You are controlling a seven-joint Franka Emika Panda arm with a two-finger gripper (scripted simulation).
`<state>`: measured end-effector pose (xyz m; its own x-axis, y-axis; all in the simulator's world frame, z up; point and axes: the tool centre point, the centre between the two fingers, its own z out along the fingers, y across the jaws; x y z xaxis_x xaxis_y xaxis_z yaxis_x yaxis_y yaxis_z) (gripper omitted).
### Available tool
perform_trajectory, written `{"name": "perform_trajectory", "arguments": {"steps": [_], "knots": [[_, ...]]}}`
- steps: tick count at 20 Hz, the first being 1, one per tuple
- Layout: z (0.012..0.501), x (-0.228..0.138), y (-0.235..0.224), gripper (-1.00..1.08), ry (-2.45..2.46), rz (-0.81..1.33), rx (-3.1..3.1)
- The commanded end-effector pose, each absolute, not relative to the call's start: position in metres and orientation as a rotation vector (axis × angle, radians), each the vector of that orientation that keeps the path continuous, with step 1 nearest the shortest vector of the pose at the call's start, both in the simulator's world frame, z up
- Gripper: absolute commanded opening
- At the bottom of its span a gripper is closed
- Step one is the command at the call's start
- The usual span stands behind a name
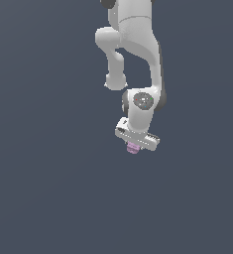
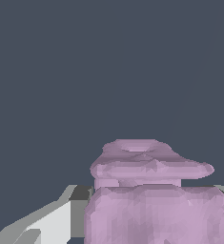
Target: Pick up the object and move it to a goal position.
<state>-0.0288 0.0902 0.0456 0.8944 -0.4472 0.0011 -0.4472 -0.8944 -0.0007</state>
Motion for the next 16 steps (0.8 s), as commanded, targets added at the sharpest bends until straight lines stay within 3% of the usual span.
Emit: {"name": "perform_trajectory", "arguments": {"steps": [1, 16], "knots": [[0.048, -0.021, 0.099, -1.00, 0.721, -0.002, -3.057], [0.066, 0.038, 0.162, -1.00, 0.721, -0.001, -3.058]]}}
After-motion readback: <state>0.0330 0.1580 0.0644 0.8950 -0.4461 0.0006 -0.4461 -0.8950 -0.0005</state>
